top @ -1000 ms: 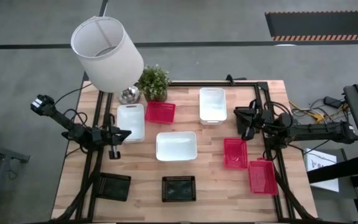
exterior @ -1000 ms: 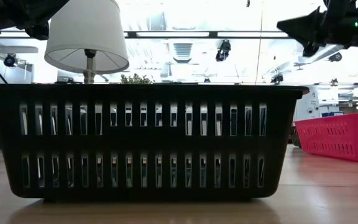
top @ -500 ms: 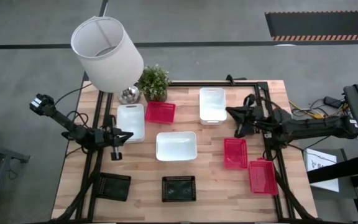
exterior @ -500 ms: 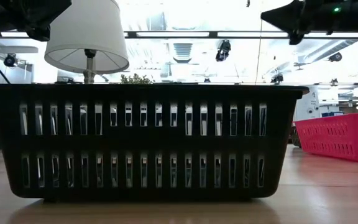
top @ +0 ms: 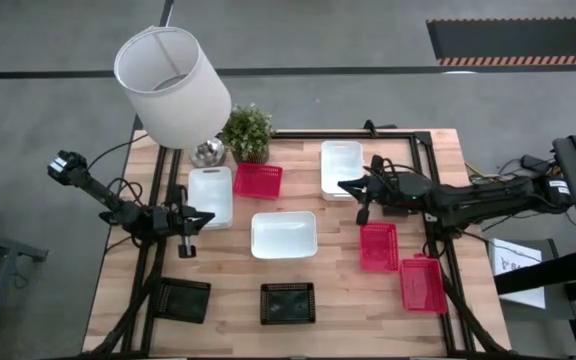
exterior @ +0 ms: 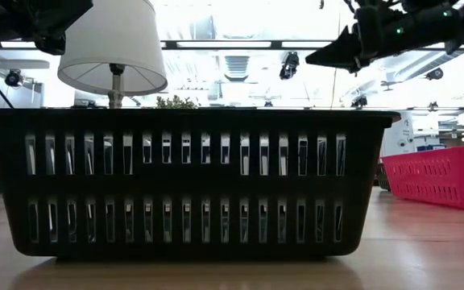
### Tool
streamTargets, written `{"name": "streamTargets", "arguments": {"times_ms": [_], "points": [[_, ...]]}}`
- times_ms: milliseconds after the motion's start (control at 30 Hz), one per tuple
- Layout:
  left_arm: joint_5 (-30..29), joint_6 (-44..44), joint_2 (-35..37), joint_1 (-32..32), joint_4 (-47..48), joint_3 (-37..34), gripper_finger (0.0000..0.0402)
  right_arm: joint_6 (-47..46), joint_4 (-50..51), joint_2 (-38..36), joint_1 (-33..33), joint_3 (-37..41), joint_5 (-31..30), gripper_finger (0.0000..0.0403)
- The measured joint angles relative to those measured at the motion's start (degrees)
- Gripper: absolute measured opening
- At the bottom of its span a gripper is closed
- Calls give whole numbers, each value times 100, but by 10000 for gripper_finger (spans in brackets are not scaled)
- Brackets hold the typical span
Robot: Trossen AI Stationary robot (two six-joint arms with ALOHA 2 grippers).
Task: Stack baskets by color
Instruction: Stack the top red bin on the middle red bin
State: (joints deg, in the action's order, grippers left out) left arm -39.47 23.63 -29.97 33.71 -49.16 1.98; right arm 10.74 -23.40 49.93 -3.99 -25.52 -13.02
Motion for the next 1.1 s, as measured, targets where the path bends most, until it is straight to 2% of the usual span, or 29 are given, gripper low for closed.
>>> {"name": "streamTargets", "arguments": {"times_ms": [367, 633, 867, 1100], "points": [[-1, -102, 4, 2, -362, 0, 0, -13, 1580, 689, 0, -974, -2, 16], [0, -93, -81, 0, -743, 20, 0, -213, 2761, 875, 0, -1501, -2, 85], [4, -83, -235, 0, -764, 184, 0, -343, 2907, 1109, -2, -1890, -4, 137], [3, -31, -311, 0, -978, 205, 0, -462, 2590, 1986, -128, -2601, -7, 159]]}}
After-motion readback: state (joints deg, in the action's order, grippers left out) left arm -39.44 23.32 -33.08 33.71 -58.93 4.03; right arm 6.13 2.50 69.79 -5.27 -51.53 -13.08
